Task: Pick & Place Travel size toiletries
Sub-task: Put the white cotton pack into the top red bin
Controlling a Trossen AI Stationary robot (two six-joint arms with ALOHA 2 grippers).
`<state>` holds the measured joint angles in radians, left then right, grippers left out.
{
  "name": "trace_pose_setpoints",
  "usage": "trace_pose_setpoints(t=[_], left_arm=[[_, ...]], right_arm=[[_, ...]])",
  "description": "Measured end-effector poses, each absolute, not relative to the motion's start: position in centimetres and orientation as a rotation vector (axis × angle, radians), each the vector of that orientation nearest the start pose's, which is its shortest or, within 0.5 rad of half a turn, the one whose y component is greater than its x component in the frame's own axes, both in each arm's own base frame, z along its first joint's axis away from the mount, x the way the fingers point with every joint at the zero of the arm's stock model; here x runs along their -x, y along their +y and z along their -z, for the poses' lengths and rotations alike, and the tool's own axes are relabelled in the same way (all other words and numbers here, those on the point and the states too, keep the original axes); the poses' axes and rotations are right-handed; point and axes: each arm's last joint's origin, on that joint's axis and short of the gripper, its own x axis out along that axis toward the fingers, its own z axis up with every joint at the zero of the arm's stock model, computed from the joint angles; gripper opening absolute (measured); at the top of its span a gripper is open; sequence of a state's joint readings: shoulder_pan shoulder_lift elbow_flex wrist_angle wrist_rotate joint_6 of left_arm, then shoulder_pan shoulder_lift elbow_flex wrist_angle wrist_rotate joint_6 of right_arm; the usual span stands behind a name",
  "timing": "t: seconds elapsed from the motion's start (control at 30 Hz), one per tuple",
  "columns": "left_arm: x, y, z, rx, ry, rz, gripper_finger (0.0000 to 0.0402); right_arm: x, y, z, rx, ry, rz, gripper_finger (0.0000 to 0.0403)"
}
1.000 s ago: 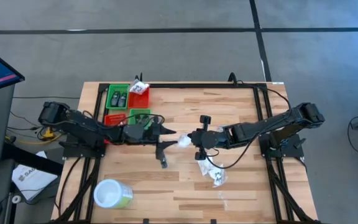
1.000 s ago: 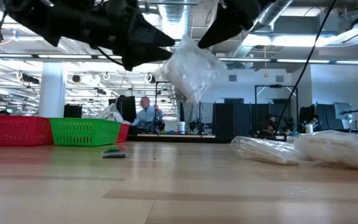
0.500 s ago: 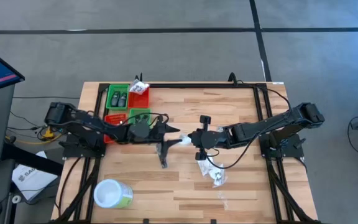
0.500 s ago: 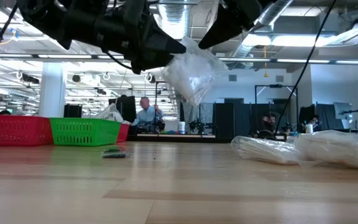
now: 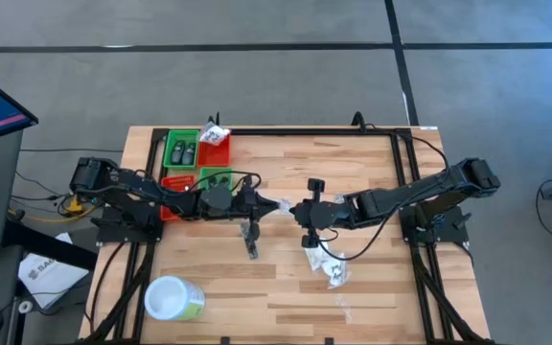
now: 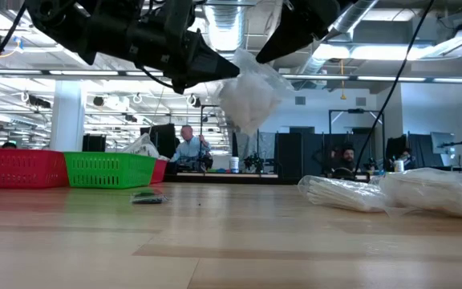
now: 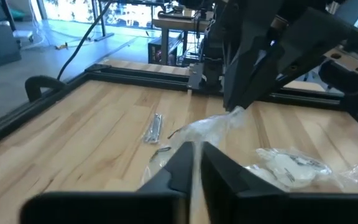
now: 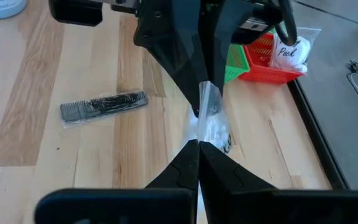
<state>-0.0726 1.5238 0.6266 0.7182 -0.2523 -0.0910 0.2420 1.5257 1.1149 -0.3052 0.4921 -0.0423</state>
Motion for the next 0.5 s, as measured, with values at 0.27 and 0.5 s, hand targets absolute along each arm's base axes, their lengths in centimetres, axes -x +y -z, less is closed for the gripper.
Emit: trace_pose_setpoints(t=[0.27, 0.5], left_arm=[[-30.13, -1.48, -19.64, 0.056, 0.167, -0.186, 0.0001], [-29.63, -1.22, -19.57, 0.014, 0.227, -0.263, 0.0000]], right_arm=[[-32.08, 6.51, -26.32, 0.305, 0.676, 0.223, 0.0000], [-32.14, 5.93, -26.27, 0.310, 0.687, 0.243, 0.0025]])
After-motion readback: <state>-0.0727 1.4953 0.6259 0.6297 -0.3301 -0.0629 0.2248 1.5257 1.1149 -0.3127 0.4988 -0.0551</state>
